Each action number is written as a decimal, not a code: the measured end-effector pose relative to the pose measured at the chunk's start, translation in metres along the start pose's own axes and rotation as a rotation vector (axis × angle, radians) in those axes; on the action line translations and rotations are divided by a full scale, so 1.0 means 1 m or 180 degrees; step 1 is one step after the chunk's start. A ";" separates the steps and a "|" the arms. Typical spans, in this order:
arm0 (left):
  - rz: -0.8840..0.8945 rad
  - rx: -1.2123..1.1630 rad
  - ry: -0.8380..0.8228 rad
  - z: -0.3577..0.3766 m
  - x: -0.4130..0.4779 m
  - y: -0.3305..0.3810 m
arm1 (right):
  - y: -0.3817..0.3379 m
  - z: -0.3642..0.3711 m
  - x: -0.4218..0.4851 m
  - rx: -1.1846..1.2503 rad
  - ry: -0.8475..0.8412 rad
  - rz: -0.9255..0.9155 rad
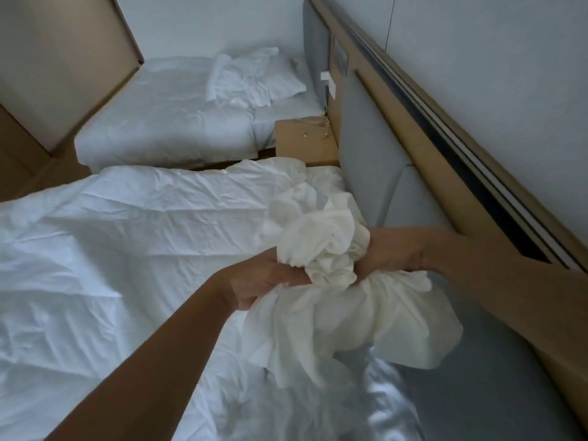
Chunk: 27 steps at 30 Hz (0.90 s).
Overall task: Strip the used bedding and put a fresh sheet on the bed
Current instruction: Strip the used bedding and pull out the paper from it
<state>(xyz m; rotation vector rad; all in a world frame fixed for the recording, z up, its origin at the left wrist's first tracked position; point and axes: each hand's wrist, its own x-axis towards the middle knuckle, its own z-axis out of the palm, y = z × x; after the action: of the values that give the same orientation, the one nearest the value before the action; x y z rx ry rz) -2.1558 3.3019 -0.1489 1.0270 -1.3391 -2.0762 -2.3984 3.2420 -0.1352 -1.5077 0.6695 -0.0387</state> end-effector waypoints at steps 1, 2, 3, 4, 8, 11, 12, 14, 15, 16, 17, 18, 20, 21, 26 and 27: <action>-0.0132 -0.0016 -0.0040 0.000 0.006 0.001 | 0.005 0.000 -0.001 0.0114 0.0264 -0.0123; -0.0314 0.0018 -0.0092 -0.001 0.010 0.003 | 0.012 -0.001 0.000 0.0183 0.0526 -0.0235; -0.0528 0.0109 -0.0136 -0.004 0.014 0.007 | 0.015 -0.001 0.001 0.0174 0.0761 -0.0312; -0.0745 0.0233 -0.0198 -0.009 0.017 0.011 | 0.017 0.000 0.003 0.0082 0.0956 -0.0353; -0.1041 0.0549 -0.0415 -0.028 0.029 0.025 | 0.015 -0.008 0.011 -0.0437 0.1544 -0.0511; -0.0810 0.0312 -0.0202 -0.030 0.040 0.032 | 0.011 -0.023 0.012 -0.0157 0.1601 -0.0542; -0.0680 0.0059 -0.0079 -0.029 0.045 0.032 | 0.012 -0.029 0.011 0.0055 0.1547 -0.0523; -0.0373 -0.0402 0.0080 -0.024 0.056 0.034 | 0.012 -0.039 0.011 0.0631 0.1284 -0.0380; -0.0197 -0.0524 0.0064 -0.020 0.062 0.036 | 0.014 -0.044 0.010 0.0793 0.1062 -0.0268; -0.0043 -0.0566 0.0036 -0.015 0.068 0.038 | 0.014 -0.045 0.009 0.0880 0.0765 -0.0116; 0.0049 -0.0552 0.0051 -0.009 0.075 0.039 | 0.016 -0.046 0.007 0.0947 0.0457 0.0061; 0.0093 -0.0475 0.0164 -0.005 0.081 0.041 | 0.020 -0.047 0.006 0.0990 0.0172 0.0196; 0.0178 -0.0252 0.0532 0.002 0.090 0.044 | 0.024 -0.045 0.006 0.0952 0.0065 0.0098; 0.0235 -0.0200 0.0639 0.002 0.093 0.045 | 0.024 -0.045 0.008 0.0930 0.0189 -0.0015; 0.0160 0.0068 0.0394 -0.006 0.091 0.055 | 0.012 -0.049 -0.003 0.1111 0.1582 -0.0712; 0.0051 0.0143 0.0257 -0.006 0.089 0.054 | 0.009 -0.051 -0.007 0.1118 0.1758 -0.0750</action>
<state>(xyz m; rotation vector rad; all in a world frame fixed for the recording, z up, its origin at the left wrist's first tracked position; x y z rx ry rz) -2.2065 3.2119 -0.1314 1.1034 -1.3548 -1.9796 -2.4293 3.1995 -0.1372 -1.2255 0.8638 -0.7380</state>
